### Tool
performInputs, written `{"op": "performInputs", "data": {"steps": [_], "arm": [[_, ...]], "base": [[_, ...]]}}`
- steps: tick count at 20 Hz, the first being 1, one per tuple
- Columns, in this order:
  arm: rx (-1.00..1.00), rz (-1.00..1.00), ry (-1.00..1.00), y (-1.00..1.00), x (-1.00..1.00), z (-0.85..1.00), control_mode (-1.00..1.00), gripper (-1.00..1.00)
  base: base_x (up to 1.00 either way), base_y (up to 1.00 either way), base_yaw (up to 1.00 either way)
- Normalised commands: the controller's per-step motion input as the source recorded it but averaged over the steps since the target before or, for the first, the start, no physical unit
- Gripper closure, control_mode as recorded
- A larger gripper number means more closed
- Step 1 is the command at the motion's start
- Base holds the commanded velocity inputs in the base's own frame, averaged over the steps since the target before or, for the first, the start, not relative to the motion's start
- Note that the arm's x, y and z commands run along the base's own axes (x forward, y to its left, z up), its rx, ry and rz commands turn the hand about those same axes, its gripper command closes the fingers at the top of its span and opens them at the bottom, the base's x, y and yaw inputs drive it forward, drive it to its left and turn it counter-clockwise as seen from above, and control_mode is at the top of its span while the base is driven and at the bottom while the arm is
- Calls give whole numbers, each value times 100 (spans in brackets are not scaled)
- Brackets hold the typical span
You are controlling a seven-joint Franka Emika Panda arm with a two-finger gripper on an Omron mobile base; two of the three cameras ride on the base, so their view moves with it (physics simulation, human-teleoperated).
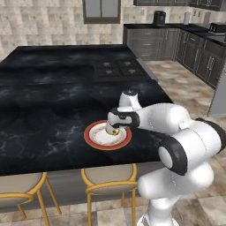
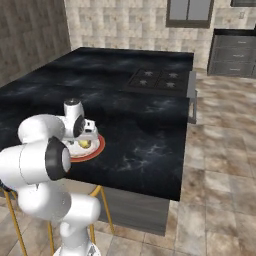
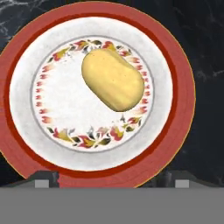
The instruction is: Take the cheese, fish, and potato from the fridge and place them on the plate on the dining counter to create an appetizer plate.
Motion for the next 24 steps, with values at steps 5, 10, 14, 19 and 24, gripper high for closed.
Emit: {"op": "performInputs", "data": {"steps": [5, 10, 14, 19, 24], "arm": [[0, -5, -20, -27, -69, 79, -100, -100], [0, -9, -21, -56, -100, 46, -100, -100], [0, -9, -20, -24, -100, 39, -100, -100], [0, -2, -23, -9, -91, 33, -100, -100], [0, 0, -31, 0, -83, 32, -100, -100]], "base": [[0, 0, 0], [0, 0, 0], [0, 0, 0], [0, 0, 0], [0, 0, 0]]}}
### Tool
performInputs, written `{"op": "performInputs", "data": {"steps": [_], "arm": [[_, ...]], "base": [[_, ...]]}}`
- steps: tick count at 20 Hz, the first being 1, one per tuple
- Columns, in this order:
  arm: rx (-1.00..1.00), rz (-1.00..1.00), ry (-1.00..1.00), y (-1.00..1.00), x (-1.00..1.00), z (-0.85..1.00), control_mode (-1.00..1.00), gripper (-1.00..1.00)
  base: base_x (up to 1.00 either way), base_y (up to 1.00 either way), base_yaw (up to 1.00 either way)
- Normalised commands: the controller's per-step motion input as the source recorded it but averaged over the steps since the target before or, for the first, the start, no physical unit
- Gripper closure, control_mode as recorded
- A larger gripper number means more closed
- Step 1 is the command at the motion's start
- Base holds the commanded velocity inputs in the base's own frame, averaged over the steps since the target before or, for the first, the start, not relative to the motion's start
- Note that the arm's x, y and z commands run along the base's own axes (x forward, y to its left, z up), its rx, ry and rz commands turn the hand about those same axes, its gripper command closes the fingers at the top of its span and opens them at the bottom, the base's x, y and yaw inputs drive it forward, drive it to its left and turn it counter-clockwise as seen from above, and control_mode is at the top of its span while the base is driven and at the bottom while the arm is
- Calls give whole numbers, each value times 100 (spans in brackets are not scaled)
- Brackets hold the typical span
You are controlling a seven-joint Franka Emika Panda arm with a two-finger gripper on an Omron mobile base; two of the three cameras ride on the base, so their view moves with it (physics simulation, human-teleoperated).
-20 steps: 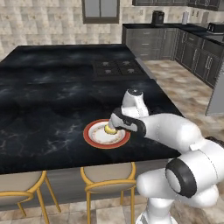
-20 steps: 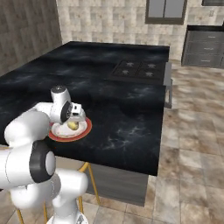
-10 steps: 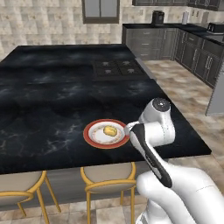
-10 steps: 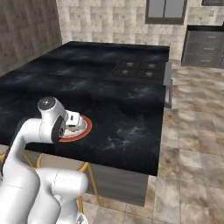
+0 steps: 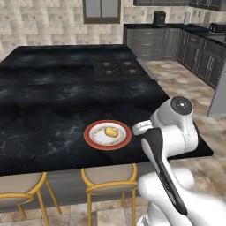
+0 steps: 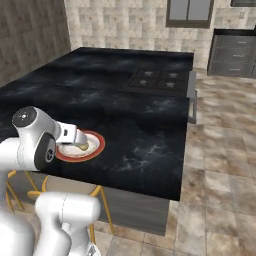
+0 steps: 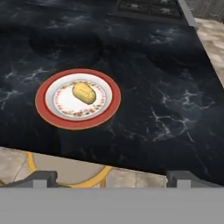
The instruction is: Take the cheese, fish, and potato from the fridge and place them on the plate on the dining counter to create an appetizer plate.
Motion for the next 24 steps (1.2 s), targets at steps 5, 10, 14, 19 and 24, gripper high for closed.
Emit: {"op": "performInputs", "data": {"steps": [5, 10, 14, 19, 24], "arm": [[0, 0, 0, 0, 0, 0, 100, -100], [0, 0, 0, 0, 0, 0, 100, -100], [0, 0, 0, 0, 0, 0, 100, -100], [0, 0, 0, 0, 0, 0, 100, -100], [0, 0, 0, 0, 0, 0, 100, -100]], "base": [[-74, -30, 0], [-76, -90, -11], [-57, -100, -16], [-31, -100, -14], [-4, -100, -15]]}}
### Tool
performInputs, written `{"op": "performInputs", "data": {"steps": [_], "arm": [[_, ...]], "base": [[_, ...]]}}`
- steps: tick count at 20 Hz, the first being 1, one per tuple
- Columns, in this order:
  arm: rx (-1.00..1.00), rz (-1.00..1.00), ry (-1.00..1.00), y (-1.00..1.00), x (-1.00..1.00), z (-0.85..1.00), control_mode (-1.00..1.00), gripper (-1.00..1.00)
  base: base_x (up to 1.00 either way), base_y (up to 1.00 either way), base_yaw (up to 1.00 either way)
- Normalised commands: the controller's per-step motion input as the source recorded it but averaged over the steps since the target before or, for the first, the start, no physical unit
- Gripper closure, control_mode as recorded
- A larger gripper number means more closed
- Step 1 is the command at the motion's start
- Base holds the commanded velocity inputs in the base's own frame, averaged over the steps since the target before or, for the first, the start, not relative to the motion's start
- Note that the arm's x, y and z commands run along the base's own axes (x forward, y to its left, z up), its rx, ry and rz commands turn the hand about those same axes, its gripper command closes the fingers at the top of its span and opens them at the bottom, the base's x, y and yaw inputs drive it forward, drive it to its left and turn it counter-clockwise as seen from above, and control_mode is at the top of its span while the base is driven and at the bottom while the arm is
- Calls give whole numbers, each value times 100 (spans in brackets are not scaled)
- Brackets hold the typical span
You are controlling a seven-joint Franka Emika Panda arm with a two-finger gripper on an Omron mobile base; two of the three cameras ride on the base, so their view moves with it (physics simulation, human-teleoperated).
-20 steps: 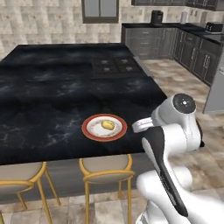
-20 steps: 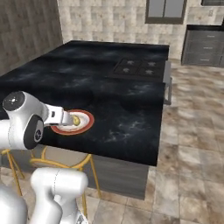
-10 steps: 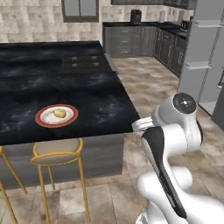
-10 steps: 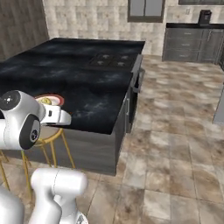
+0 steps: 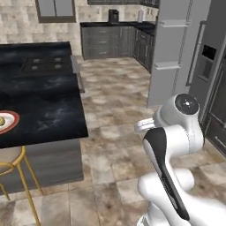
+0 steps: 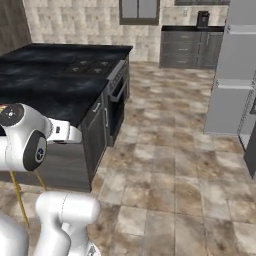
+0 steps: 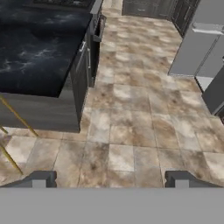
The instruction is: Take the cheese, fish, and potato from the fridge and place them on the plate on the dining counter to create an appetizer plate.
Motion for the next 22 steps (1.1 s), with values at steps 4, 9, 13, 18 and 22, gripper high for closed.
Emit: {"op": "performInputs", "data": {"steps": [4, 9, 13, 18, 22], "arm": [[0, 0, 0, 0, 0, 0, 100, -100], [0, 0, 0, 0, 0, 0, 100, -100], [0, 0, 0, 0, 0, 0, 100, -100], [0, 0, 0, 0, 0, 0, 100, -100], [0, 0, 0, 0, 0, 0, 100, -100]], "base": [[13, -100, -14], [38, -99, -27], [78, -87, -29], [100, -52, -29], [100, -15, -29]]}}
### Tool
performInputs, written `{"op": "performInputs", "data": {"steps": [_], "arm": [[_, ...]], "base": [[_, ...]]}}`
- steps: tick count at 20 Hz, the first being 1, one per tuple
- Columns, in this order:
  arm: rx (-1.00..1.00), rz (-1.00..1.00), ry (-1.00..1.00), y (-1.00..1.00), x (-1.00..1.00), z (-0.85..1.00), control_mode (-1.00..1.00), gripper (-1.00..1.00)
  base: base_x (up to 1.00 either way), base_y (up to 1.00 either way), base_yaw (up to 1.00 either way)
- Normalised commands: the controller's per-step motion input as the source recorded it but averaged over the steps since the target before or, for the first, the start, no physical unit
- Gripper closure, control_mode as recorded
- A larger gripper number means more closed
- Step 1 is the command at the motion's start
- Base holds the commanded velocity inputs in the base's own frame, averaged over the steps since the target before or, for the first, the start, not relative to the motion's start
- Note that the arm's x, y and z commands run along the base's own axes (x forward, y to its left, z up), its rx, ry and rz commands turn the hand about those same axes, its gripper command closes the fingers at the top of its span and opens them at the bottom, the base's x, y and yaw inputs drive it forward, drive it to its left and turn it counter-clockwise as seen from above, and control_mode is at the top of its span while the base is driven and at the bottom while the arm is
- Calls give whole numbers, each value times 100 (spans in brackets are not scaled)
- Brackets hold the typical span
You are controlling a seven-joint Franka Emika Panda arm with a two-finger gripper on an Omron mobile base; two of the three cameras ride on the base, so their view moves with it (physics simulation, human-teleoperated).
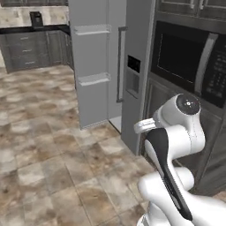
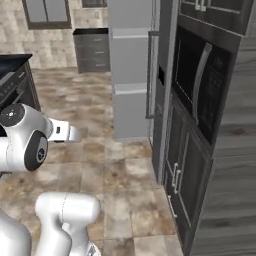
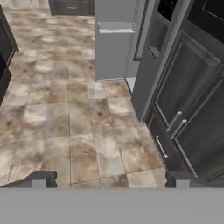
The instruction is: Take the cheese, fish, and potato from the fridge and place them on the plate on the dining counter to create an appetizer plate.
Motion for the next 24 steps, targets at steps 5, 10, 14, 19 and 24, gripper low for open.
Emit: {"op": "performInputs", "data": {"steps": [5, 10, 14, 19, 24], "arm": [[0, 0, 0, 0, 0, 0, 100, -100], [0, 0, 0, 0, 0, 0, 100, -100], [0, 0, 0, 0, 0, 0, 100, -100], [0, 0, 0, 0, 0, 0, 100, -100], [0, 0, 0, 0, 0, 0, 100, -100]], "base": [[100, 0, -31], [100, 0, -33], [96, 0, -32], [82, 15, -32], [56, 30, -30]]}}
